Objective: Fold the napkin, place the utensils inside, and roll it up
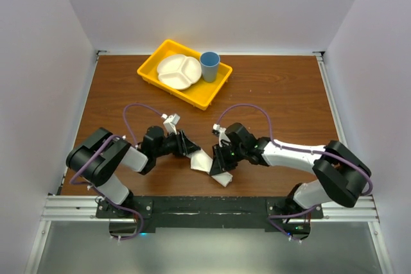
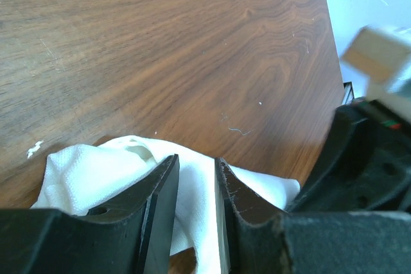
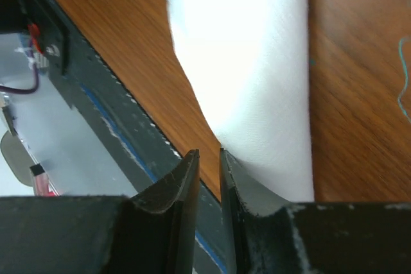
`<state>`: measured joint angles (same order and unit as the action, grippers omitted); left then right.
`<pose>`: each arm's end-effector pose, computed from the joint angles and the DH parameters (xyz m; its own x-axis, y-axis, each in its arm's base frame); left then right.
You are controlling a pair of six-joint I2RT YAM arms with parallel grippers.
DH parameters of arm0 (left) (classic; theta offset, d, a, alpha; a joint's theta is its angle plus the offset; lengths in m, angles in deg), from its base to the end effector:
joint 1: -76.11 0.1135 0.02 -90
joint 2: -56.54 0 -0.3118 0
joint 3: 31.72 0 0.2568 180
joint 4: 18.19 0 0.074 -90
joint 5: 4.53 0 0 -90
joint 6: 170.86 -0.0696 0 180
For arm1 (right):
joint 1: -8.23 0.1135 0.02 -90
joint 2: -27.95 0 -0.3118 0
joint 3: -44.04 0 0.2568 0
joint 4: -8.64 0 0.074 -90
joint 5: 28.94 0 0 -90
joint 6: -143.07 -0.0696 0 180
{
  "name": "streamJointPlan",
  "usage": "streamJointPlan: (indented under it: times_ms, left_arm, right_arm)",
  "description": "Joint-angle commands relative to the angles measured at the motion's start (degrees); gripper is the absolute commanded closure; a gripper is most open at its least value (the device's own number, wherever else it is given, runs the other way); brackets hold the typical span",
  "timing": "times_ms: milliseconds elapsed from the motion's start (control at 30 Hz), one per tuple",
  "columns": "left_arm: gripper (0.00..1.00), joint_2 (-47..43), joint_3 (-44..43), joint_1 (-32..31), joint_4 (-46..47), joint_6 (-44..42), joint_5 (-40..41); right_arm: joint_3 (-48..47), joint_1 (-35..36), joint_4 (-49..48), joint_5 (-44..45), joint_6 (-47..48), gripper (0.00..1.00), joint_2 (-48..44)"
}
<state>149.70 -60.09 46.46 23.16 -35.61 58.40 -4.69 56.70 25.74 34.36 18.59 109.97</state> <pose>0.2201 -0.1617 0.1384 -0.8139 -0.2644 -0.5174 0.3201 0.5391 -0.7790 0.1610 0.2290 0.1764 -0.9072 -0.2615 -0.3296 -0.4187 0.6380 0.6463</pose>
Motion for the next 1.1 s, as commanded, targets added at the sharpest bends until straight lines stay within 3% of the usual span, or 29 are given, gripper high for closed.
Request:
streamJointPlan:
  times_ms: [0, 167, 333, 567, 833, 1067]
  left_arm:
    - [0.66, -0.44, -0.53, 0.91, -4.77, -2.90, 1.58]
    - [0.65, -5.97, -2.72, 0.82, -9.86, -2.19, 0.44]
    - [0.62, -13.44, -8.60, 1.00, -21.81, -3.50, 1.05]
    - [0.60, -17.13, -12.66, 1.87, -30.69, -4.73, 0.88]
    - [0.60, -19.87, -10.46, 2.67, -31.93, -4.65, 3.07]
    - [0.61, -13.55, -7.83, 4.60, -26.67, -6.05, 3.16]
  right_arm:
    - [-7.31, -0.21, 1.95, -0.28, 1.96, 0.74, -0.91]
    - [-13.81, -0.48, 0.10, -2.04, 3.72, 0.73, 5.77]
    - [-17.77, -1.09, -3.33, -3.62, 4.42, 0.74, 12.97]
    - [-17.78, -1.80, -5.27, -2.75, 5.39, 0.76, 17.38]
    - [-19.35, -1.80, -4.83, -3.18, 4.95, 0.76, 15.55]
    - [-17.69, -1.80, -3.77, -2.39, 6.00, 0.76, 13.43]
